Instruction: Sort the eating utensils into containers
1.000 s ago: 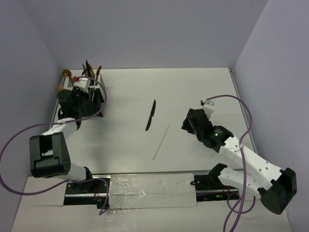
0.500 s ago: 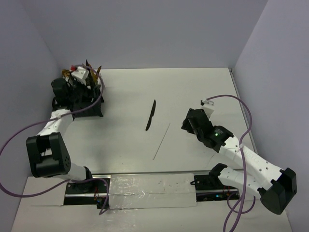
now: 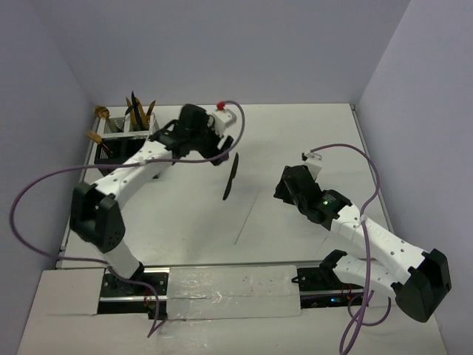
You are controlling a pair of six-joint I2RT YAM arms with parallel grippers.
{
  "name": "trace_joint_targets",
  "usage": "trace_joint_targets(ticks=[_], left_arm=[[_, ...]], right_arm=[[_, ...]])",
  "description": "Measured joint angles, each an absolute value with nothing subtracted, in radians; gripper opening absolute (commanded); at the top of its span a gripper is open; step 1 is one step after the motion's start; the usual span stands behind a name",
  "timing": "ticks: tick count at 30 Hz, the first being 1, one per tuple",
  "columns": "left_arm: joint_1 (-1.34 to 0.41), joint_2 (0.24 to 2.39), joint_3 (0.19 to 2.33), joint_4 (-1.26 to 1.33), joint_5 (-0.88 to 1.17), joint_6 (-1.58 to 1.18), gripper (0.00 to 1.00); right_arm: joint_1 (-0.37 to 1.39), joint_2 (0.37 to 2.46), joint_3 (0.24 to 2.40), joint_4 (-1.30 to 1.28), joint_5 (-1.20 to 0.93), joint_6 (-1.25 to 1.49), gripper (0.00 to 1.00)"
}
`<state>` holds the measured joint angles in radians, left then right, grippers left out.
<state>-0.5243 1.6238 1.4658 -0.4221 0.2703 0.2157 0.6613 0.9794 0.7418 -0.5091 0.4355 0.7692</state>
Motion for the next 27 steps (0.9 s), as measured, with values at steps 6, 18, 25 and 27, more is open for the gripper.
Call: trace_joint_targets(ticks=[6,18,25,27], left_arm=[[-0.634,1.843,1.415,-0.530,0.121,0.102,0.83],[-0.673,2.107,1.569,-0.553,0.024,-0.099,0.78],[-0.701,2.172,1.641,-0.557,-0.052,-0.108,0.65],[-0.704,2.172,1.641,-0.558,-0.060,-0.105,0.56]], right_arm=[[0.661,0.984,0.742,-0.509,0.427,0.769,0.60],[0.661,0.959,0.693,-0.506,0.418,0.789,0.59],[0.661,0.933,0.675,-0.505,0.419,0.796,0.59],[0.661,0.931,0.671,-0.505,0.421,0.799,0.59]])
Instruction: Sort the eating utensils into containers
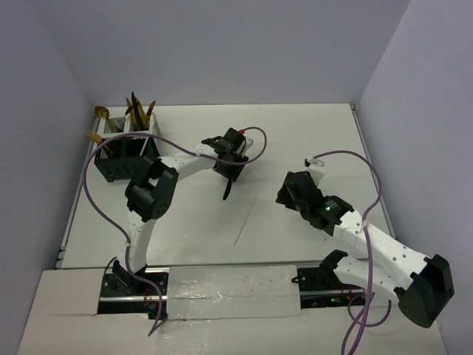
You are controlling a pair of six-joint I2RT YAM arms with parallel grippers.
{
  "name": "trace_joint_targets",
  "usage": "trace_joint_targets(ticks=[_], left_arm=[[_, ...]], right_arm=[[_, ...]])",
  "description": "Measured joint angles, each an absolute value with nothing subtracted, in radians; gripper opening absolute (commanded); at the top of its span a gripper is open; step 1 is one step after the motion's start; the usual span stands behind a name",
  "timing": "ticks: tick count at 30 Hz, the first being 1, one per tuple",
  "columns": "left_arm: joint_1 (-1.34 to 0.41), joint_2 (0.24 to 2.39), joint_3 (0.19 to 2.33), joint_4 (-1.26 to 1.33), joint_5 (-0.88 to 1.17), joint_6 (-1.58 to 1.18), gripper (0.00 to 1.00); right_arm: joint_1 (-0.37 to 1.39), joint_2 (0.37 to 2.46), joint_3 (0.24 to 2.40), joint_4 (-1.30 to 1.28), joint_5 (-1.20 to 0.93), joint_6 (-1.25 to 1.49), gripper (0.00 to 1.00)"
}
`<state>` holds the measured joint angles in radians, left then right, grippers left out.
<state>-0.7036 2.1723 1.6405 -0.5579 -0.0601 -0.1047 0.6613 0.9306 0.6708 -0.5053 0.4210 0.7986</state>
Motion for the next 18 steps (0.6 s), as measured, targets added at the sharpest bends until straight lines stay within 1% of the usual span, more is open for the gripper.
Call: trace_joint_targets(ticks=[4,9,10,11,13,14,15,17,18], left_arm=[[-0.704,2.172,1.636,-0.558,-0.064,-0.094,0.52],[-0.704,2.159,1.612,-0.546,-0.064,-0.084,0.41],[-0.704,2.158,1.609,-0.542,-0.065,-0.083,0.37],[-0.705,2.157,1.607,-0.536,-0.067,-0.081,0.28],[-0.705,2.158,1.606,-0.526,-0.072,-0.075,0.22],[-0.705,2.158,1.604,-0.520,-0.075,-0.070,0.14],[-0.705,2.158,1.601,-0.515,-0.075,-0.069,0.11],[-0.705,2.156,1.594,-0.498,-0.076,-0.064,0.00],[-0.705,2.154,1.589,-0.487,-0.076,-0.061,0.00]], right_arm=[[0.661,0.929,0.667,-0.505,0.424,0.799,0.60],[0.661,0.931,0.667,-0.505,0.426,0.798,0.60],[0.661,0.934,0.667,-0.503,0.426,0.796,0.60],[0.661,0.939,0.667,-0.502,0.426,0.794,0.60],[0.661,0.950,0.667,-0.501,0.426,0.791,0.60],[0.661,0.954,0.667,-0.501,0.426,0.788,0.60],[0.661,0.957,0.667,-0.502,0.427,0.787,0.60],[0.661,0.957,0.667,-0.502,0.431,0.783,0.60],[0.661,0.956,0.667,-0.502,0.434,0.782,0.60]])
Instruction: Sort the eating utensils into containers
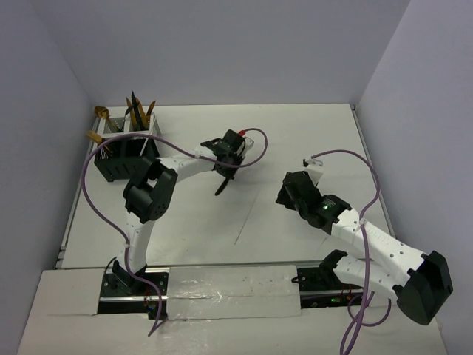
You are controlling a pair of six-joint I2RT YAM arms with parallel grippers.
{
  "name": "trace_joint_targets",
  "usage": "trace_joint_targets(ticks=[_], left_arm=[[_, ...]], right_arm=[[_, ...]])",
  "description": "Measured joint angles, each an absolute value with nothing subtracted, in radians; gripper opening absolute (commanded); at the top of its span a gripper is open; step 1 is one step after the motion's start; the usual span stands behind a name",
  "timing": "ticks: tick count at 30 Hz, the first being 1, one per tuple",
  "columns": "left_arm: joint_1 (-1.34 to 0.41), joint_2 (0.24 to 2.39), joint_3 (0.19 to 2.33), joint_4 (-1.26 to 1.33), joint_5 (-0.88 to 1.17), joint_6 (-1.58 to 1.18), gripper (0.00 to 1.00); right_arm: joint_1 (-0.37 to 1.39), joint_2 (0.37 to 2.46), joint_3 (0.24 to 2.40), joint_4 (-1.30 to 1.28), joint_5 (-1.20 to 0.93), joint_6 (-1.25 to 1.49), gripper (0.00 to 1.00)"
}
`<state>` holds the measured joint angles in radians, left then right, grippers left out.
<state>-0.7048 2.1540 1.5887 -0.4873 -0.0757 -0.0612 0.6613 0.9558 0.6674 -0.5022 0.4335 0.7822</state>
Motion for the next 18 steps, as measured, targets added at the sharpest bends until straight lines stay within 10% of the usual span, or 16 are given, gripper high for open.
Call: trace_joint_targets(ticks=[18], left_arm=[[-0.563,1.959,1.283,-0.204,0.035,-0.054,0.00]], right_arm=[[0.661,0.920,0.667,-0.503,0.457,0.776,0.60]])
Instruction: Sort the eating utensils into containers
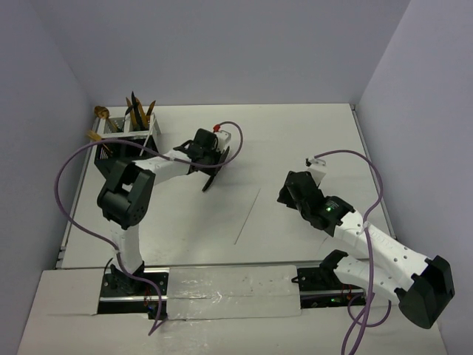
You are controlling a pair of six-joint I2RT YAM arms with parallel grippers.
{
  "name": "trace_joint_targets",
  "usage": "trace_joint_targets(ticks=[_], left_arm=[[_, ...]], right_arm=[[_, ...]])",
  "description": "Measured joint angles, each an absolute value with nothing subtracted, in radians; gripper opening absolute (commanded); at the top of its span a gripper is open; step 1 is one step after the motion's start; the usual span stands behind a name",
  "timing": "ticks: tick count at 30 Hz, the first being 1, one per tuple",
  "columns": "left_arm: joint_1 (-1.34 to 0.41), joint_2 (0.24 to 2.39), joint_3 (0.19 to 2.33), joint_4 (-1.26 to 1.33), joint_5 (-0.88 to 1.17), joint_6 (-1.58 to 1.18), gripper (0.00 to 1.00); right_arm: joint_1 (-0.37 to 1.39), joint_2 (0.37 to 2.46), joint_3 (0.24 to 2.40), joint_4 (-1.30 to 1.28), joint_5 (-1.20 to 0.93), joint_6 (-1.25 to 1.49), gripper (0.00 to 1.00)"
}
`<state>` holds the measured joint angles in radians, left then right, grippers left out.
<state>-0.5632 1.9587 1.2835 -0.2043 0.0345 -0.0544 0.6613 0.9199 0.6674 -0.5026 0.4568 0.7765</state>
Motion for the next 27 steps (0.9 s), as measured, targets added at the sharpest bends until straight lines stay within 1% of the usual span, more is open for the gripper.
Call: trace_joint_targets(ticks=[8,12,16,22,27], left_arm=[[-0.562,1.914,1.294,-0.172,0.081,-0.049,0.00],[-0.548,1.910,1.373,-0.229,0.108,-0.060,0.00],[-0.511,1.855,1.457,-0.273,0.126,-0.048,0.00],[-0.388,1.718,1.571,-0.283,0.144,-0.003,0.00],[-0.241,1.623,1.583,-0.159,0.121,0.016,0.00]], right_arm=[[0.661,0.910,0.667,-0.503,0.463,0.776,0.60],[0.661,0.910,0.667,-0.503,0.464,0.775,0.60],[0.661,0.911,0.668,-0.503,0.470,0.768,0.60],[0.661,0.928,0.675,-0.501,0.471,0.765,0.60],[0.661,0.957,0.692,-0.494,0.470,0.760,0.60]])
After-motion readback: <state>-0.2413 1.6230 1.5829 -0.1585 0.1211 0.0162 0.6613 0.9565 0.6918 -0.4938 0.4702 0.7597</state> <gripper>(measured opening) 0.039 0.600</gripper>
